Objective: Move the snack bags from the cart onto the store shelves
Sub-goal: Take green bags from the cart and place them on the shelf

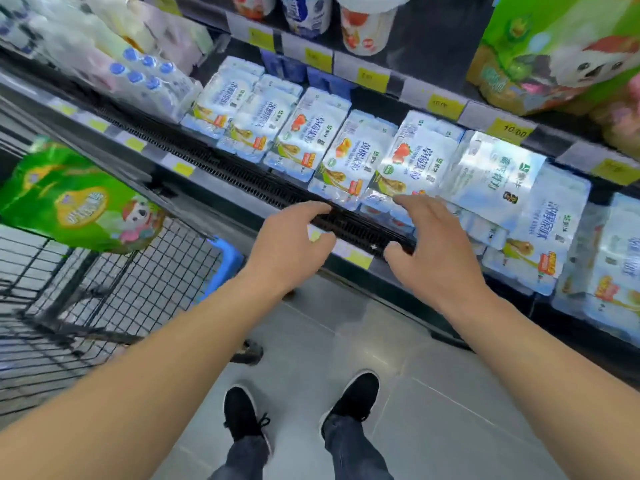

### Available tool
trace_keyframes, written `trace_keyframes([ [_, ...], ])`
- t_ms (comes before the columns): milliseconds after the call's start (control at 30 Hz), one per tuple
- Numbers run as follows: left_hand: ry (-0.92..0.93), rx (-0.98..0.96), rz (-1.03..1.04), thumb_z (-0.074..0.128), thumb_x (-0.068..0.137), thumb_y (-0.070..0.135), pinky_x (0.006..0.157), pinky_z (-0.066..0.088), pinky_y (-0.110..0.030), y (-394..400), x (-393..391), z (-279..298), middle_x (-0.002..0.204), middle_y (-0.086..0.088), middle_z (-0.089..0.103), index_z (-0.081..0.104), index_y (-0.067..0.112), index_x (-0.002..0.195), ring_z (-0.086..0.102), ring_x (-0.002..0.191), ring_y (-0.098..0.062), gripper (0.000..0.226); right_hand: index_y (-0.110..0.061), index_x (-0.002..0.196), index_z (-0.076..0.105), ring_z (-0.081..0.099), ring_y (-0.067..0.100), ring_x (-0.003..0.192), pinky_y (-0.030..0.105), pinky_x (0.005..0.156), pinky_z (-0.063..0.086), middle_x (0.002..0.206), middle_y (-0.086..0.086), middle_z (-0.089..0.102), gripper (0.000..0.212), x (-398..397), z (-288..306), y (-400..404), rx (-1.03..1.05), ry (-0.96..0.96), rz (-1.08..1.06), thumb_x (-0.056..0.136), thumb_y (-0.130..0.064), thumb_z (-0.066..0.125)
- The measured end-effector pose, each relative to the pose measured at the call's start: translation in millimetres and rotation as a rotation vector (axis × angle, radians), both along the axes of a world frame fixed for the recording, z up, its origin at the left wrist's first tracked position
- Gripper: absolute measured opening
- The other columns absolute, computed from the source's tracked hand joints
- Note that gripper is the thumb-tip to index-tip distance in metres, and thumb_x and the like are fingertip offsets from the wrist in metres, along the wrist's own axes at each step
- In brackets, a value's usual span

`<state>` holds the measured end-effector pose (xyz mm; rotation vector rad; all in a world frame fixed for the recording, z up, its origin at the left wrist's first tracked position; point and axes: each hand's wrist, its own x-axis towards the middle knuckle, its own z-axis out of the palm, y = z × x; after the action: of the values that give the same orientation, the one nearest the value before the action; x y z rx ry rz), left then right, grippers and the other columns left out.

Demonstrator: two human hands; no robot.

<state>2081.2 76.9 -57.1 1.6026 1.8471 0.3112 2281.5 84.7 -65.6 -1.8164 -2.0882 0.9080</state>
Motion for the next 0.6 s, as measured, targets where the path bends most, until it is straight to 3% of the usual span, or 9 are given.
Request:
trace_keyframes([
  [133, 0.008, 0.094, 0.086, 0.061, 0.091, 0.024, 0.099, 0.033, -0.018, -23.1, -47.6, 7.3, 0.133, 0.006, 0.061, 0.058, 0.022, 0.134, 0.056, 0.118, -0.011, 0.043, -0.016, 0.14, 0.048, 0.039, 0.022, 0.131, 0.022, 0.101, 0.026, 0.139, 0.003, 0.048, 0.059, -58.1, 12.1, -7.8, 0.058, 0.025, 0.11, 0.083, -0.017, 0.061],
  [300, 0.001, 0.131, 0.205, 0.062, 0.089, 0.022, 0.098, 0.028, -0.01, -54.5, -129.8, 8.7, 0.135, 0.006, 0.059, 0.059, 0.02, 0.132, 0.051, 0.125, -0.009, 0.044, -0.016, 0.137, 0.05, 0.044, 0.025, 0.128, 0.032, 0.103, 0.034, 0.137, 0.003, 0.05, 0.055, -151.7, 32.1, -21.0, 0.098, 0.027, 0.265, 0.085, -0.02, 0.062],
  [433, 0.004, 0.134, 0.247, 0.064, 0.089, 0.022, 0.101, 0.029, -0.014, -78.4, -200.5, 8.0, 0.138, 0.004, 0.057, 0.058, 0.018, 0.133, 0.05, 0.128, -0.011, 0.044, -0.013, 0.134, 0.053, 0.048, 0.027, 0.123, 0.027, 0.101, 0.033, 0.133, 0.007, 0.053, 0.056, -217.7, 40.3, -30.2, 0.091, -0.018, 0.386, 0.081, -0.03, 0.054],
  [600, 0.007, 0.079, 0.283, 0.062, 0.09, 0.024, 0.11, 0.036, -0.027, -106.2, -302.3, -2.5, 0.137, 0.002, 0.057, 0.056, 0.018, 0.135, 0.05, 0.128, -0.013, 0.047, -0.019, 0.141, 0.045, 0.041, 0.028, 0.132, 0.038, 0.107, 0.036, 0.145, 0.004, 0.044, 0.056, -299.3, 34.4, -39.0, 0.059, -0.144, 0.483, 0.089, -0.029, 0.062],
])
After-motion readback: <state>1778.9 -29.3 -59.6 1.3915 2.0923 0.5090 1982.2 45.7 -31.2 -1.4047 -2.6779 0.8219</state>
